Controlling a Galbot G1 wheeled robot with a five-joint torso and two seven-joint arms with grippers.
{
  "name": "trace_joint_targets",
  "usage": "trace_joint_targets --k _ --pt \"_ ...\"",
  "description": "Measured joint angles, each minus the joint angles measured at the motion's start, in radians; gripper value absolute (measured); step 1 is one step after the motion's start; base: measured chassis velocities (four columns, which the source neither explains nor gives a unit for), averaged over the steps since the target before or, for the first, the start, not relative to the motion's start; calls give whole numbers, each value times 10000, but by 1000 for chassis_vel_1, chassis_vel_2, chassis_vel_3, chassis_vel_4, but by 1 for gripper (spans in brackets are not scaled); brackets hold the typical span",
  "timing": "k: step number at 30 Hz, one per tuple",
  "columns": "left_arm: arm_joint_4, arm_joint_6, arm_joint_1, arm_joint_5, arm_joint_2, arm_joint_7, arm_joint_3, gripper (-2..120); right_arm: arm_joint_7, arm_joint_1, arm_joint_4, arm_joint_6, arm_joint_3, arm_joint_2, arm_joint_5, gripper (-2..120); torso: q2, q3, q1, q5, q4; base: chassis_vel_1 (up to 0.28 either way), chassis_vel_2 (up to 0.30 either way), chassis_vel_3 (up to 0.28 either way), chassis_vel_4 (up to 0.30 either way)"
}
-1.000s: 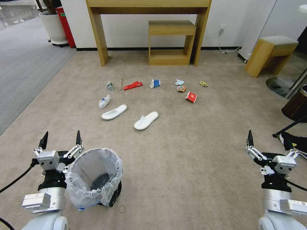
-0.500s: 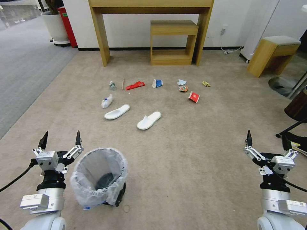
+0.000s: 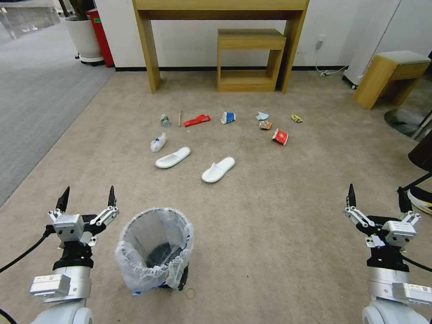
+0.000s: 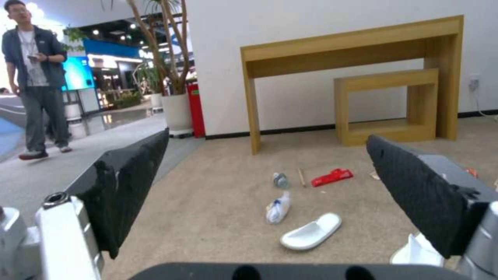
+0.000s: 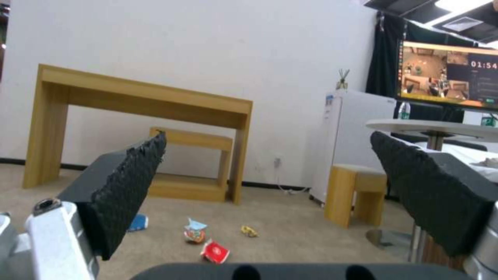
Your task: Pick up the trash bin and place the garbage on the floor into it.
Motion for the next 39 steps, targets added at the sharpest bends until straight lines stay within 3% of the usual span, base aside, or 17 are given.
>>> trace_joint_targets --k 5,10,11,12,15,17,18,19,23,29,31,32,35,39 --pt "-100 166 31 -36 97 -128 122 100 11 52 8 6 -10 -48 -1 100 0 0 0 -2 1 17 8 -15 -22" --pt "-486 1298 -20 -609 414 -440 327 100 11 120 3 33 -30 -101 -9 100 0 0 0 2 0 0 0 0 0" --pt "-574 1967 -93 -967 638 -552 367 100 11 140 -8 56 -36 -128 -9 100 0 0 0 0 0 0 0 0 0" --pt "-574 1967 -93 -967 638 -552 367 100 11 140 -8 56 -36 -128 -9 100 0 0 0 0 0 0 0 0 0" --pt "-685 3386 -184 -1700 1575 -777 360 100 74 249 -19 58 -60 -264 167 100 0 0 1 -1 0 0 0 0 0" --pt "-687 3659 -176 -1771 1784 -795 344 100 104 269 -17 38 -68 -289 237 100 0 0 1 0 -1 0 0 0 0" --pt "-676 4492 -111 -2024 2595 -824 307 100 160 317 13 -106 -97 -403 467 100 0 1 1 -2 1 0 0 0 0" --pt "-676 4492 -111 -2024 2595 -824 307 100 160 317 13 -106 -97 -403 467 100 0 1 1 -2 1 0 0 0 0" --pt "-279 5755 103 -2527 4132 -925 283 100 182 368 -63 -184 -219 -540 487 100 0 0 0 0 0 0 0 0 0" --pt "235 6619 -121 -3386 4629 -1178 415 100 182 360 -110 -197 -336 -520 336 100 0 1 1 -3 1 0 0 0 0" --pt "301 7252 -451 -4517 4690 -1649 472 100 182 346 -127 -199 -364 -515 245 100 0 1 1 -3 0 0 0 0 0" --pt "301 7252 -451 -4517 4690 -1649 472 100 182 346 -127 -199 -364 -515 245 100 0 1 1 -3 0 0 0 0 0" --pt "519 7760 -900 -6022 4771 -2388 478 100 182 332 -196 -198 -417 -523 191 100 0 0 0 -2 -1 0 0 0 0" --pt "965 8027 -1127 -6822 4797 -3038 557 100 182 401 -314 -189 -517 -525 130 100 0 1 0 -1 0 0 0 0 0"
